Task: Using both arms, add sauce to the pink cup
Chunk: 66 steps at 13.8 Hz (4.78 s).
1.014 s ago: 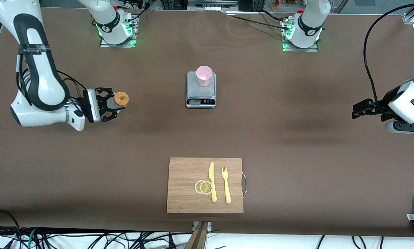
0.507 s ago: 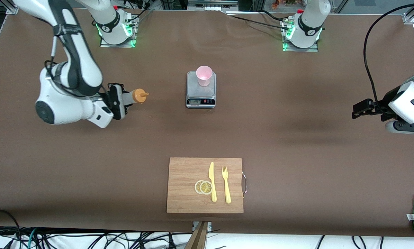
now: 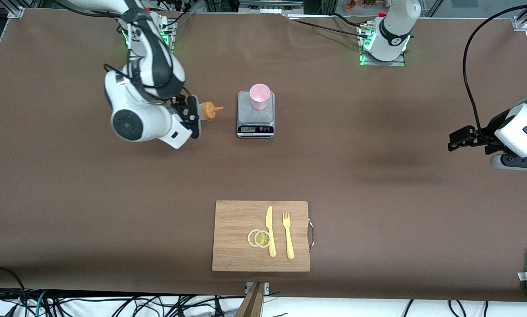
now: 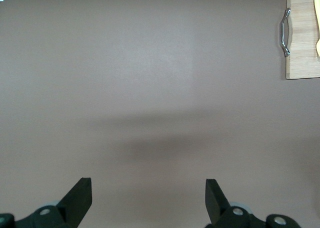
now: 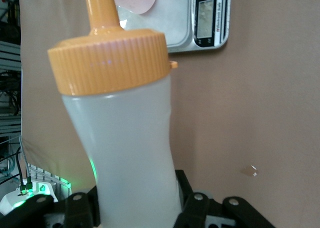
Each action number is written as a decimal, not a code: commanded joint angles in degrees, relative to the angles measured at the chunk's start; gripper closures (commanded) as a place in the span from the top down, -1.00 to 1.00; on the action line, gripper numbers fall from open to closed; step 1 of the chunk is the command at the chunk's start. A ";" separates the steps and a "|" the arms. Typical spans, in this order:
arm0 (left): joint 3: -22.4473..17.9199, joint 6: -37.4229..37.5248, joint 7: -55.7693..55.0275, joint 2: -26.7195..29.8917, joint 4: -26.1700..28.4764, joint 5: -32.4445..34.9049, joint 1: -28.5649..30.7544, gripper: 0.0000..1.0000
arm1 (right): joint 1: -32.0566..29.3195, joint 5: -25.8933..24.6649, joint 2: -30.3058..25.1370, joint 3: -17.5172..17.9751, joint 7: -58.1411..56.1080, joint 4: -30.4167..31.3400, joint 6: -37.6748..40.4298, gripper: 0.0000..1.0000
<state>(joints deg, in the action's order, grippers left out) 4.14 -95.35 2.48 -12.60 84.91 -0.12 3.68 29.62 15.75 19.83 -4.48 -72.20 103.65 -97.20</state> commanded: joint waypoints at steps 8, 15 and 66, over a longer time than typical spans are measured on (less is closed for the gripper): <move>-0.01 1.22 1.39 -0.49 -1.24 0.21 0.36 1.00 | 5.71 -11.18 -0.67 5.88 16.55 -0.20 4.12 0.03; -0.01 1.22 1.39 -0.49 -1.24 0.21 0.36 1.00 | 11.24 -16.54 3.80 6.85 25.86 -5.28 8.41 0.03; -0.01 1.22 1.39 -0.49 -1.24 0.12 0.36 1.00 | 19.69 -30.26 14.45 6.76 31.59 -24.20 26.28 0.05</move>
<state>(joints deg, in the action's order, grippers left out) 4.05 -95.34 2.48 -12.66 84.91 -0.12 3.78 49.59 -14.34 33.58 2.10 -40.56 81.55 -71.27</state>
